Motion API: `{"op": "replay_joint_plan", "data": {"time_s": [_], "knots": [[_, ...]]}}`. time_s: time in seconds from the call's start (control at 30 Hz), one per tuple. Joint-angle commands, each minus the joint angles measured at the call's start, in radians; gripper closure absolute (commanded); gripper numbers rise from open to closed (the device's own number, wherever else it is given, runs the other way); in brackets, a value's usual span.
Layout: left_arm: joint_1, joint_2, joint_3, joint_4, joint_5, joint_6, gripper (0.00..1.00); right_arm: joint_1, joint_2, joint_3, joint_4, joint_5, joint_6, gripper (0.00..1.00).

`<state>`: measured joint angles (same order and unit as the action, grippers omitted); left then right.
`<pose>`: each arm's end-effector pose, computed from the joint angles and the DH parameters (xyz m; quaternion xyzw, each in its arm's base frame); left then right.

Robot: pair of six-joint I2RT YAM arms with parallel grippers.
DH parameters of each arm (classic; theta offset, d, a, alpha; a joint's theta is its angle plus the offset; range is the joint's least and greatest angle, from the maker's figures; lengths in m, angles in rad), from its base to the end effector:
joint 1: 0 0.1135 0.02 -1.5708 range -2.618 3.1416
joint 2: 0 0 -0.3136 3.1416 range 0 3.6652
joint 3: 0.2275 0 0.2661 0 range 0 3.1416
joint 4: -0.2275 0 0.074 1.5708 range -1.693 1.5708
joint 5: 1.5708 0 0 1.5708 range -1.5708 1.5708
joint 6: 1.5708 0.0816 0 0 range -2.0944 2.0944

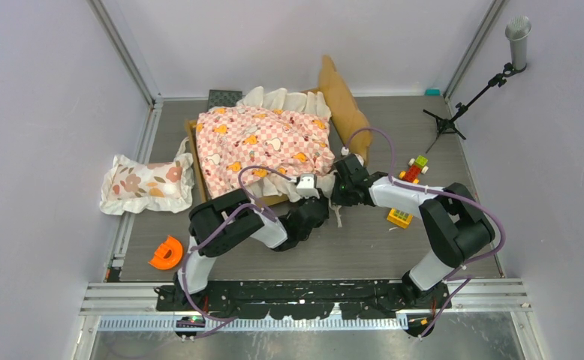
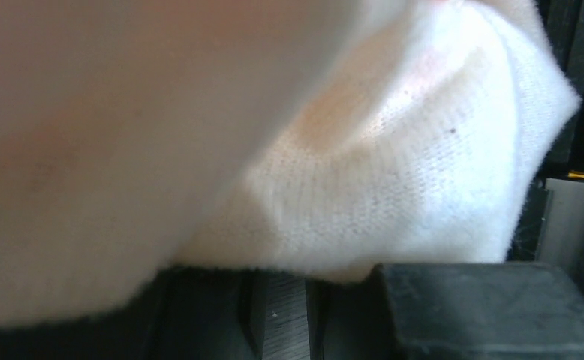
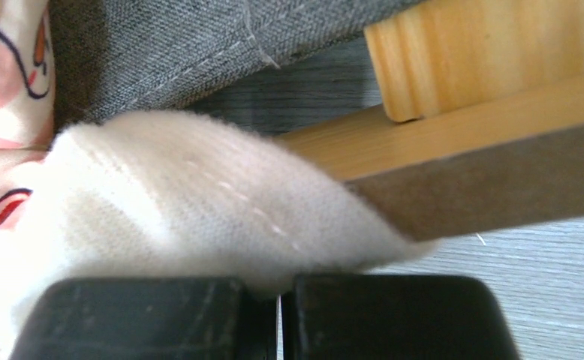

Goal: Set up the pet bed
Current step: Tie the ropes to the bed frame.

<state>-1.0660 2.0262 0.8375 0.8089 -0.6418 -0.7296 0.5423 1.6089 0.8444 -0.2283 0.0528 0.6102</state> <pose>0.2554 -0.3612 0.1253 -0.0429 0.8041 -0.2535 0.5360 0.2982 0.1746 0.1605 0.0401 0.9574 0.1340 0.2527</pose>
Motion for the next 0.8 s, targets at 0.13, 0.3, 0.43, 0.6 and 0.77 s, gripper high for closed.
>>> {"op": "replay_joint_plan", "data": {"time_s": [0.13,0.3,0.43,0.6,0.77], "knots": [[0.013,0.053,-0.044,0.065,0.062,0.016,0.76,-0.006,-0.002,0.013,0.006,0.151,0.104,0.99],[0.019,0.066,-0.053,0.087,0.071,0.014,0.75,-0.006,-0.016,0.008,0.019,0.188,0.131,0.99],[0.024,0.071,-0.055,0.096,0.073,0.015,0.73,-0.006,-0.023,-0.007,0.048,0.200,0.156,0.99],[0.030,0.080,-0.045,0.098,0.087,0.020,0.71,-0.006,-0.036,-0.060,0.139,0.195,0.137,0.99],[0.034,0.093,-0.036,0.097,0.098,0.025,0.68,-0.006,-0.044,-0.120,0.223,0.168,0.077,0.99]]}}
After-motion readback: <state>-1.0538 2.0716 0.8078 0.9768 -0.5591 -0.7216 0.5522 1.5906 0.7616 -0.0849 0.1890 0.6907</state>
